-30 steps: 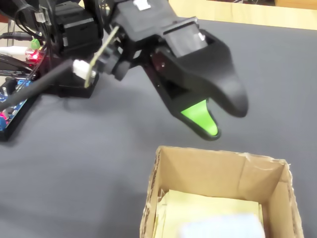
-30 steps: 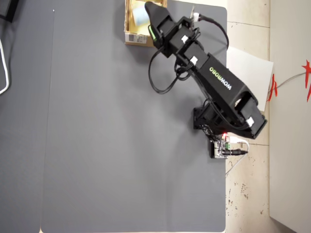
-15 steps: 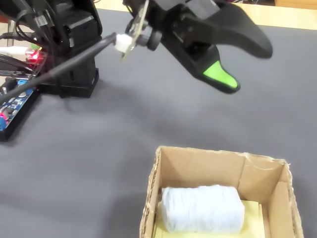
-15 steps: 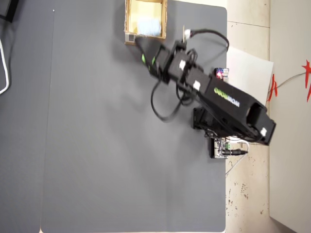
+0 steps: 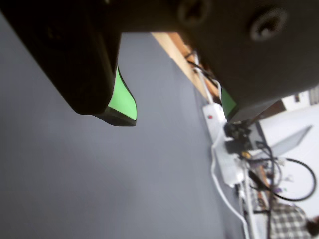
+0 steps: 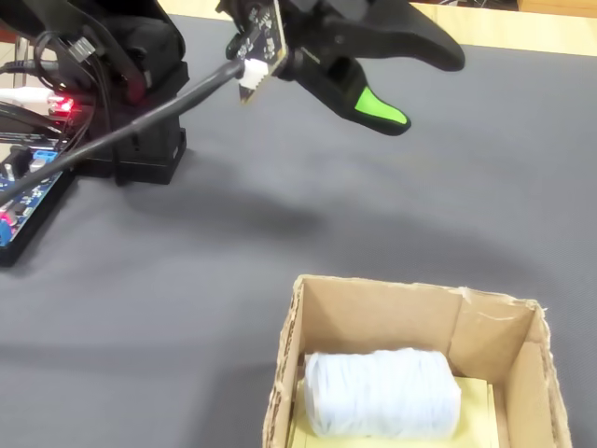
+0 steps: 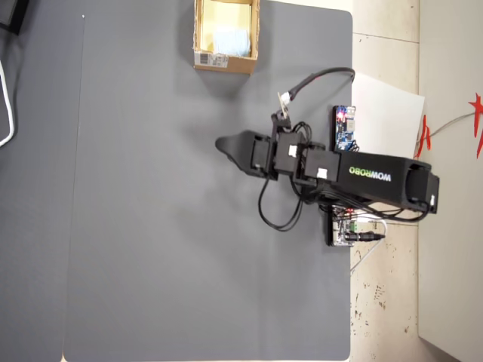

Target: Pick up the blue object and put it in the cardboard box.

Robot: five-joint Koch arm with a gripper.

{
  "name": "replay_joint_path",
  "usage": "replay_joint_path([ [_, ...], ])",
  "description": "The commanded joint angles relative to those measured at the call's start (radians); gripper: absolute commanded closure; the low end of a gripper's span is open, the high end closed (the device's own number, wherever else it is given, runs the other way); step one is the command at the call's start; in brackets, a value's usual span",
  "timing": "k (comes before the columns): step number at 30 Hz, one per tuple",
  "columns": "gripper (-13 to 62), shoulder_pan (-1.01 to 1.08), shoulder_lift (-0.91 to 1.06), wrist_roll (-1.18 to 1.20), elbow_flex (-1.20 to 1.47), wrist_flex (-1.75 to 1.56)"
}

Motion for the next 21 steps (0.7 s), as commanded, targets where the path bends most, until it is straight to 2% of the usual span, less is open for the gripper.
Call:
replay_joint_path([
  [1, 15.7, -0.025, 0.041, 0.034, -0.012, -0.080],
  [21, 15.3, -0.084, 0.103, 0.034, 0.287, -0.192],
])
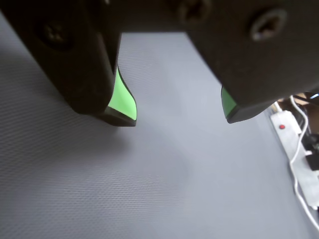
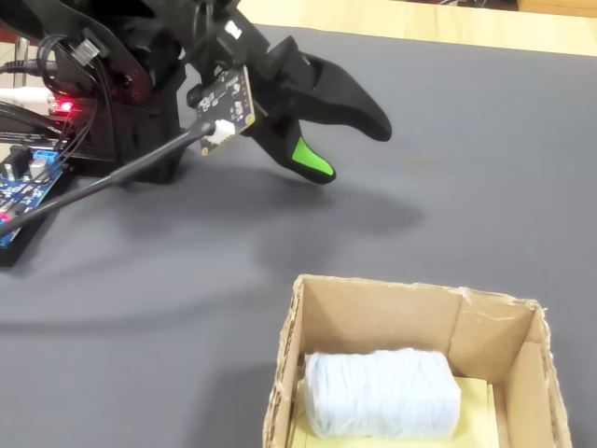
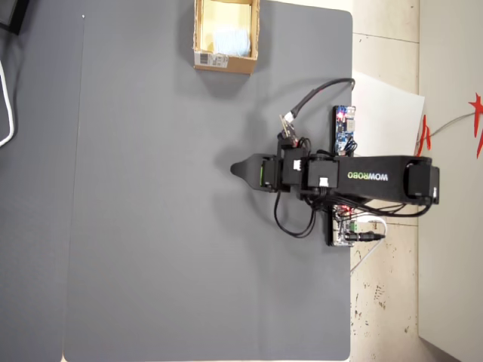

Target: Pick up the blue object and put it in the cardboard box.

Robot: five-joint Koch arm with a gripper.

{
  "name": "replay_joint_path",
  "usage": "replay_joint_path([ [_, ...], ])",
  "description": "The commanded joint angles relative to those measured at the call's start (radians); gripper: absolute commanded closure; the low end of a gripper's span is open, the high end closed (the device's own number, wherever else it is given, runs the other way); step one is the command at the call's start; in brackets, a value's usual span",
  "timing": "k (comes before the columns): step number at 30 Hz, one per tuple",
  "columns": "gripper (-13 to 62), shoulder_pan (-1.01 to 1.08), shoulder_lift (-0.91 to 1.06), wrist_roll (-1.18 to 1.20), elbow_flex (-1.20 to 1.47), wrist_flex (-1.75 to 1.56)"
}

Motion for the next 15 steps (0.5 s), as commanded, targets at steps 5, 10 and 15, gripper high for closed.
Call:
replay_joint_path([
  [5, 15.1, 0.002, 0.089, 0.035, 0.061, -0.150],
  [10, 15.1, 0.002, 0.089, 0.035, 0.101, -0.156],
  [15, 15.3, 0.002, 0.089, 0.057, 0.149, -0.181],
])
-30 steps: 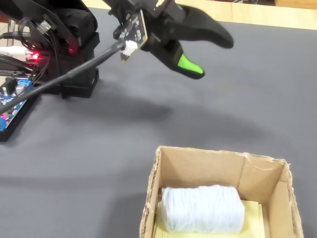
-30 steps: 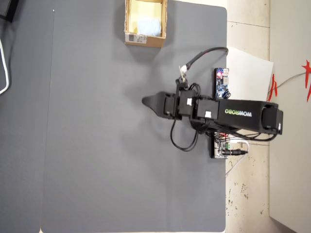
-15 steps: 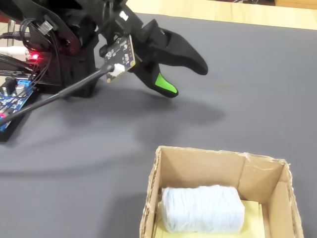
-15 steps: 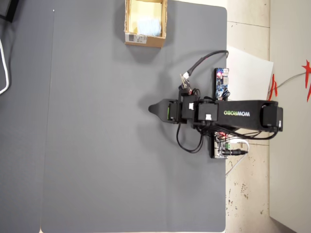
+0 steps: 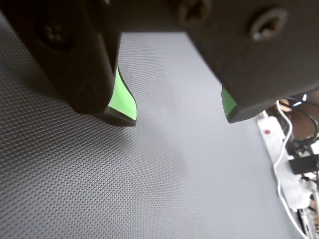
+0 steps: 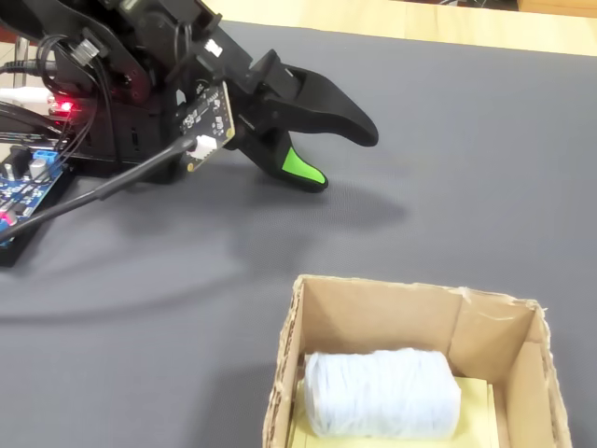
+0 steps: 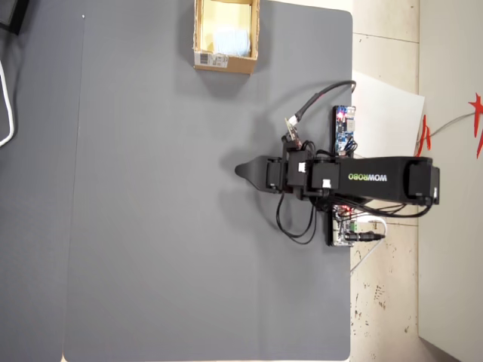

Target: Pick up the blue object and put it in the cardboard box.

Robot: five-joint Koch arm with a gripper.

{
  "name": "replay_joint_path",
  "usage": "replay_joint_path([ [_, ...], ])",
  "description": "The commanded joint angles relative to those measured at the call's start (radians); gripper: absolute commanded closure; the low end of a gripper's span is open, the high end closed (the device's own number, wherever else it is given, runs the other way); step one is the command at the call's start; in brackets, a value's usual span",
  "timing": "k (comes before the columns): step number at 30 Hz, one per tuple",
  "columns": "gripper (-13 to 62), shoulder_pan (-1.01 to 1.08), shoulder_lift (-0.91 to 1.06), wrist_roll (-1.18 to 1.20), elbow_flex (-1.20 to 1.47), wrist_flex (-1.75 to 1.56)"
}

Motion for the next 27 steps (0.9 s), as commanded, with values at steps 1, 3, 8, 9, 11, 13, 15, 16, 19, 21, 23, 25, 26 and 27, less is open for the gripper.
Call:
replay_joint_path([
  [1, 15.3, 0.000, 0.089, 0.034, 0.023, -0.028],
  [3, 15.3, 0.000, 0.089, 0.032, 0.034, -0.028],
  [8, 15.3, 0.002, 0.089, 0.029, 0.048, -0.018],
  [9, 15.4, 0.002, 0.089, 0.028, 0.048, -0.017],
  [11, 15.4, 0.002, 0.089, 0.025, 0.048, -0.005],
  [13, 15.4, 0.002, 0.089, 0.025, 0.048, 0.014],
  [15, 15.4, 0.003, 0.089, 0.020, 0.048, 0.040],
  [16, 15.4, 0.005, 0.089, 0.020, 0.048, 0.051],
  [19, 15.4, 0.008, 0.089, 0.017, 0.048, 0.075],
  [21, 15.4, 0.008, 0.089, 0.000, 0.048, 0.086],
  [23, 15.5, 0.008, 0.089, -0.005, 0.048, 0.089],
  [25, 15.5, 0.008, 0.089, -0.005, 0.048, 0.092],
  [26, 15.6, 0.008, 0.089, -0.005, 0.048, 0.094],
  [27, 15.6, 0.008, 0.089, -0.005, 0.048, 0.094],
])
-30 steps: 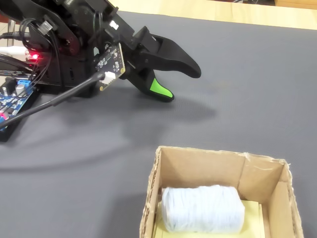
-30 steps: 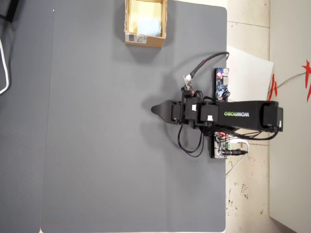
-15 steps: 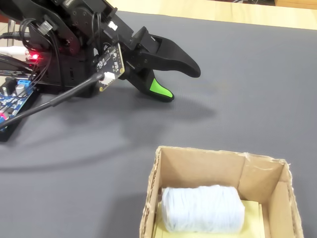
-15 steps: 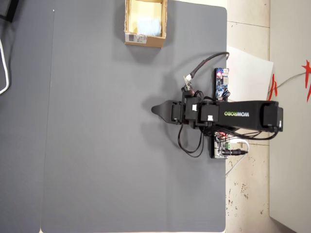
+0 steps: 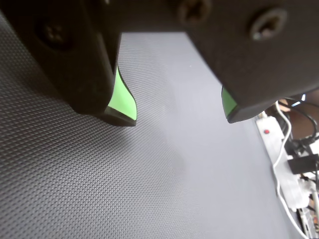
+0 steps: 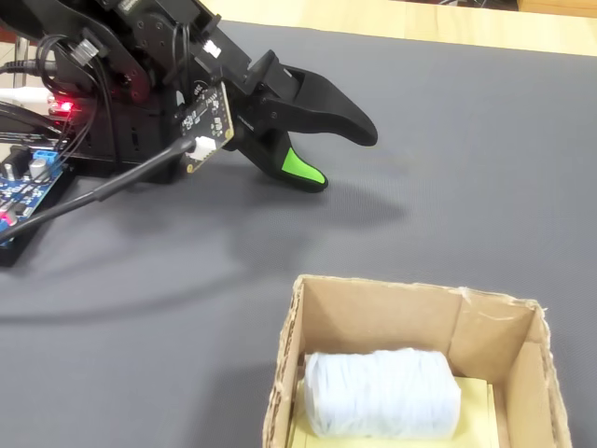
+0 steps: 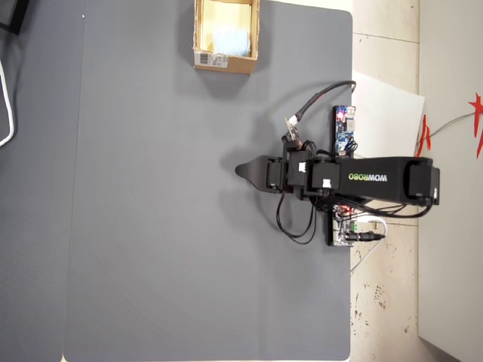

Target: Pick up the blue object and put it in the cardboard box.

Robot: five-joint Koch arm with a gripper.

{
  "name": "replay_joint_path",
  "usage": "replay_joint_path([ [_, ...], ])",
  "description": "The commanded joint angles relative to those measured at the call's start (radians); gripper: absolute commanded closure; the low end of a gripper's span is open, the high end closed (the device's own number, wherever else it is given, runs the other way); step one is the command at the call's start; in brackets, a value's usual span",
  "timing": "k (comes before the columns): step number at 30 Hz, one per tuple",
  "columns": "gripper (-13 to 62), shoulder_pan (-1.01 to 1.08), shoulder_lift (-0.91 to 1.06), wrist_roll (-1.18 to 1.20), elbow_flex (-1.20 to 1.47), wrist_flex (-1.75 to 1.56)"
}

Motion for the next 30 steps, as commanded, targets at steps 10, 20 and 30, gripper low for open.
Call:
replay_joint_path([
  [10, 15.7, 0.000, 0.089, 0.006, 0.040, 0.109],
  [20, 15.8, 0.002, 0.089, 0.008, 0.040, 0.137],
  [30, 15.6, 0.012, 0.087, 0.003, 0.038, 0.123],
])
